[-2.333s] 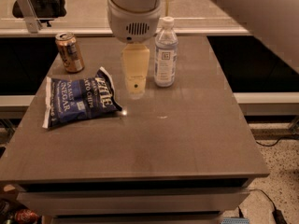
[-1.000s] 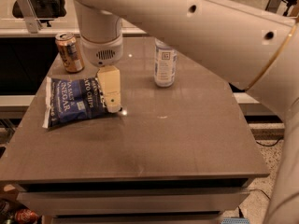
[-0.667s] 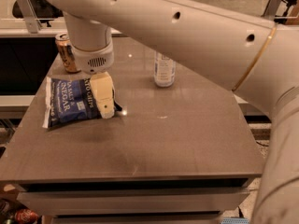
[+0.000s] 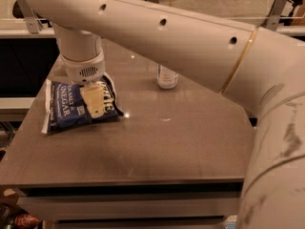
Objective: Pick blue chip bag
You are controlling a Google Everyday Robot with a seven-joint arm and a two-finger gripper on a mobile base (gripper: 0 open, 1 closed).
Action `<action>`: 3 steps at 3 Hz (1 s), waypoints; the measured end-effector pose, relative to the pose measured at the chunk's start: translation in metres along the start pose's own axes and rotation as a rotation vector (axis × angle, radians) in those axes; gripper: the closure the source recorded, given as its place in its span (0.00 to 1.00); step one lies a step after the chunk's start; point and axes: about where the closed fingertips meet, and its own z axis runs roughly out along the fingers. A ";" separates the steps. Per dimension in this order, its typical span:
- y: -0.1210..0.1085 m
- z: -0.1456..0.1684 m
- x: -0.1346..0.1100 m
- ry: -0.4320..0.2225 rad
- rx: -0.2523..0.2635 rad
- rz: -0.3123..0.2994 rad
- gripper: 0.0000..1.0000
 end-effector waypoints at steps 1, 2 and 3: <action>0.000 0.002 -0.003 -0.003 -0.011 -0.020 0.64; -0.004 -0.008 0.000 -0.003 0.003 -0.023 0.85; -0.009 -0.025 0.002 -0.007 0.026 -0.025 1.00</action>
Offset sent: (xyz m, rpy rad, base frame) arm 0.0061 -0.0047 0.0217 -0.0062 -0.0084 0.0257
